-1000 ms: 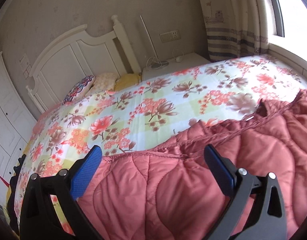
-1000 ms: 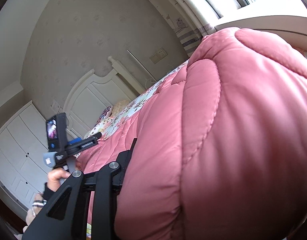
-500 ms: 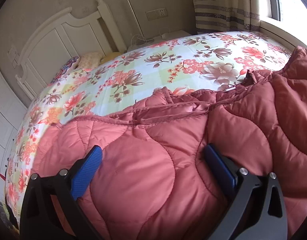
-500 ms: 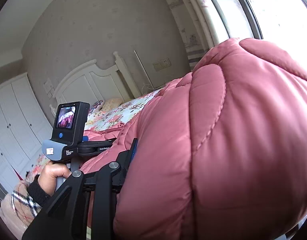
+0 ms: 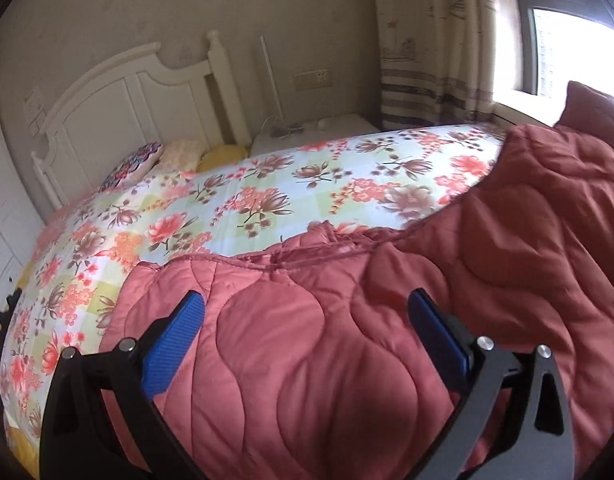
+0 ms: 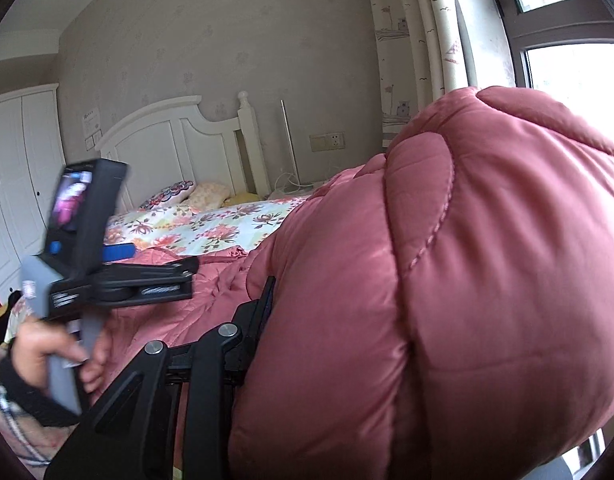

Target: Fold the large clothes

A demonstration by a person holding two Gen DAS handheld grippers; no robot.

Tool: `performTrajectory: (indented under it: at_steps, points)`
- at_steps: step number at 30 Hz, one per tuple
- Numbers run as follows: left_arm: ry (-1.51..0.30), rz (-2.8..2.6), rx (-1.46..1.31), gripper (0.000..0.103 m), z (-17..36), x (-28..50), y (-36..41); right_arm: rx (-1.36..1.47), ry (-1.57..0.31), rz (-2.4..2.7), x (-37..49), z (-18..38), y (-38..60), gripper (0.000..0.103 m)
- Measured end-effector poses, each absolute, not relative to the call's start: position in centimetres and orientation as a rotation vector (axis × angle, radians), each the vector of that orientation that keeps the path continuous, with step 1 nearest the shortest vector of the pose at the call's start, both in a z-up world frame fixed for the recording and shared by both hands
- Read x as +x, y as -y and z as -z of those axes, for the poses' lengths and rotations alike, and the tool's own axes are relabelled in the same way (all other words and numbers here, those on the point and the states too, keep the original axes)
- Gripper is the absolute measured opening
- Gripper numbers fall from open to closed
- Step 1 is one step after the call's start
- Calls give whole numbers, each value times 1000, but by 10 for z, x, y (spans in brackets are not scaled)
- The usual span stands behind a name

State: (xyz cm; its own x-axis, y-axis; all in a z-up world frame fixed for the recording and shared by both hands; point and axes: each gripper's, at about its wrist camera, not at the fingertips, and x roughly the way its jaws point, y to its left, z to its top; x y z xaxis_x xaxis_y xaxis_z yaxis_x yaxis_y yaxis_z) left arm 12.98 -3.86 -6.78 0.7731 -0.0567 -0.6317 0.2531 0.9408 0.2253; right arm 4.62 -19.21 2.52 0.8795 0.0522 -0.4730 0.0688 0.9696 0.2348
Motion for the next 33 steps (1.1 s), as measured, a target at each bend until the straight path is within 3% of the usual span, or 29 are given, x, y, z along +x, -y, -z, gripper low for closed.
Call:
performTrajectory:
  at_steps: [4,14,20,25,28,30,31,33]
  points:
    - [-677,154,354,101,119,111,51,211,-520,3,53,-33,179,35]
    - [-765,258,291,99,102,124,31,-149,-488,32,61,-49,103,36]
    - [-634,181,95,101,39,113,-77,-284,-487,54,60,-52,77,36]
    - [-729,21,-82,100,55,134,-188,-460,-511,90,75,-51,29,39]
    - [-690,-16,-169,100,49,123,-232,-807,-490,67,75,-14,-37,45]
    - [-638,-52,-171,99,32,112,-249,-1239,-479,34,65,54,-77,47]
    - [-605,-56,-168,99,21,106,-253,-1422,-435,49,57,89,-87,55]
    - [-550,-12,-149,100,-2,96,-250,-1512,-344,111,49,112,-91,53]
